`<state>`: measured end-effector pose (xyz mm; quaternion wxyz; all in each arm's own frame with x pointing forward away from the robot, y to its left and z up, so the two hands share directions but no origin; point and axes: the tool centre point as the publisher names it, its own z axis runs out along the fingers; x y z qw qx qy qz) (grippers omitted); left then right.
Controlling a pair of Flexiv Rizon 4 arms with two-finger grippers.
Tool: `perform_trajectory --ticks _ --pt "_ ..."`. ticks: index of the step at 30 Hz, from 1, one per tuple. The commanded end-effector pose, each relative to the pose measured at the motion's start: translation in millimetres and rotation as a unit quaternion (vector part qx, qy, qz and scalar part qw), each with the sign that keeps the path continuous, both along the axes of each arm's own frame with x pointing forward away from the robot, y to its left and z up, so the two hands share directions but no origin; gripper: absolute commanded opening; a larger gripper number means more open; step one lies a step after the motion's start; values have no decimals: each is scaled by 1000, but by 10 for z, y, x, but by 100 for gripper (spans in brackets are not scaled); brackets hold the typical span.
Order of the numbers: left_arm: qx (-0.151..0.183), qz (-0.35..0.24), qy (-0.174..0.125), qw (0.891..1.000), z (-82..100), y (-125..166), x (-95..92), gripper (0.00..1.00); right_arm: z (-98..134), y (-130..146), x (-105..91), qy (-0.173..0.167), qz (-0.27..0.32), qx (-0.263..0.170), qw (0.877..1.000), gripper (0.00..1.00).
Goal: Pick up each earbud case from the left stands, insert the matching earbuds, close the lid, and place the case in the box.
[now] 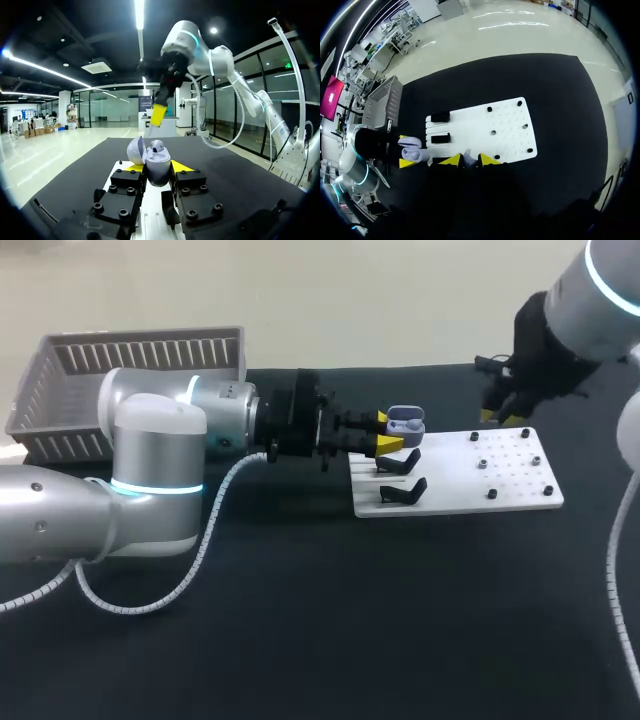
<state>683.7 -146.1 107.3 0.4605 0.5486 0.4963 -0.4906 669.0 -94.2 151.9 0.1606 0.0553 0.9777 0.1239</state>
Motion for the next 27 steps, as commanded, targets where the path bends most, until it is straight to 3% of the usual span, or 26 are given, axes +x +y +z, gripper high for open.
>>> perform_trajectory --ticks 1,12,27 --pt "1 -1 0 1000 -3 -4 11 0 363 98 -198 5 16 -17 1000 0" --pt "1 -1 0 1000 -3 -4 11 0 454 602 -306 22 96 -76 992 0" --pt "1 -1 0 1000 -3 -4 11 0 375 1007 -212 42 160 -114 980 0"
